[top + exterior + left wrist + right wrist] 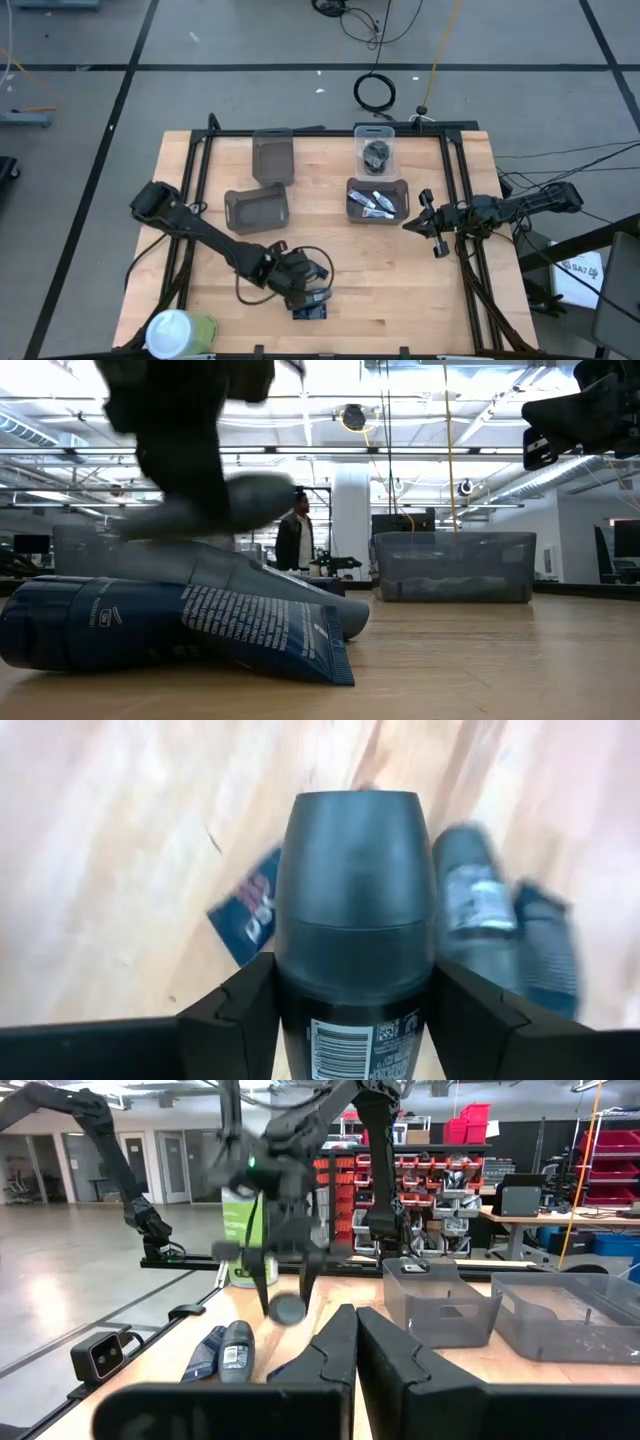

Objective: Pick & Place Travel size toiletries
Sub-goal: Put the top gray deodorant into the top black bin

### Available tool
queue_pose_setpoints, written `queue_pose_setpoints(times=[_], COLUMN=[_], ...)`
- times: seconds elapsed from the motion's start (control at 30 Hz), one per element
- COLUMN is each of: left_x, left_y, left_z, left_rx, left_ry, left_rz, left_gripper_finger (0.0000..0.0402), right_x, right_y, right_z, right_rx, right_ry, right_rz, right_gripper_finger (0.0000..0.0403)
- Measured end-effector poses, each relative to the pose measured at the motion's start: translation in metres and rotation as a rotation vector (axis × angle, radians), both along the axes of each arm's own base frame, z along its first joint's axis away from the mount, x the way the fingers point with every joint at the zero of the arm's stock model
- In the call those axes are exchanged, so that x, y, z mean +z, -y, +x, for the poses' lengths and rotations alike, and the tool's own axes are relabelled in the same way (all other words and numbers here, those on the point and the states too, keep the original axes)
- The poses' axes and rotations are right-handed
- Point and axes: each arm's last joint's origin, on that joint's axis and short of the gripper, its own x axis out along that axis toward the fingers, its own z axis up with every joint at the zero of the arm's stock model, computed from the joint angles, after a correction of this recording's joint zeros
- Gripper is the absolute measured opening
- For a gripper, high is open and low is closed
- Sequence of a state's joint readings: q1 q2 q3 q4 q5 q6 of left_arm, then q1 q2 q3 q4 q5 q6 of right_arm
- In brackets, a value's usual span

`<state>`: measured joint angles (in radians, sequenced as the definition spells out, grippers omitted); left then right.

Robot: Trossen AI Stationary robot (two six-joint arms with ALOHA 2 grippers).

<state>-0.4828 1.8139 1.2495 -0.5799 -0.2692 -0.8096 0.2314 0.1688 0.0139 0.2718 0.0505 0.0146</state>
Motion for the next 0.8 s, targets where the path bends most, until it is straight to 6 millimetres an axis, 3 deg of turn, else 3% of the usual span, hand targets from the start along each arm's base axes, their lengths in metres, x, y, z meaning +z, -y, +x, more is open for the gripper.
queue_pose_setpoints(times=[0.33,0.53,0.67,0.8], left_x=[0.077,0.107,0.116,0.103], left_y=[-0.02,-0.03,-0.041,-0.052], left_z=[-0.022,-0.032,-0.031,-0.024], left_rx=[0.01,-0.014,0.037,0.023], left_ry=[0.297,0.416,0.453,0.454], left_rz=[0.173,0.374,0.423,0.419], left_gripper_finger=[0.0197,0.0189,0.0188,0.0188], right_x=[0.0,0.0,0.0,0.0], right_y=[0.0,0.0,0.0,0.0], right_z=[0.0,0.0,0.0,0.0], right_rx=[0.0,0.0,0.0,0.0], right_ry=[0.001,0.001,0.0,0.0], right_rz=[0.0,0.0,0.0,0.0], right_gripper_finger=[0.0,0.0,0.0,0.0])
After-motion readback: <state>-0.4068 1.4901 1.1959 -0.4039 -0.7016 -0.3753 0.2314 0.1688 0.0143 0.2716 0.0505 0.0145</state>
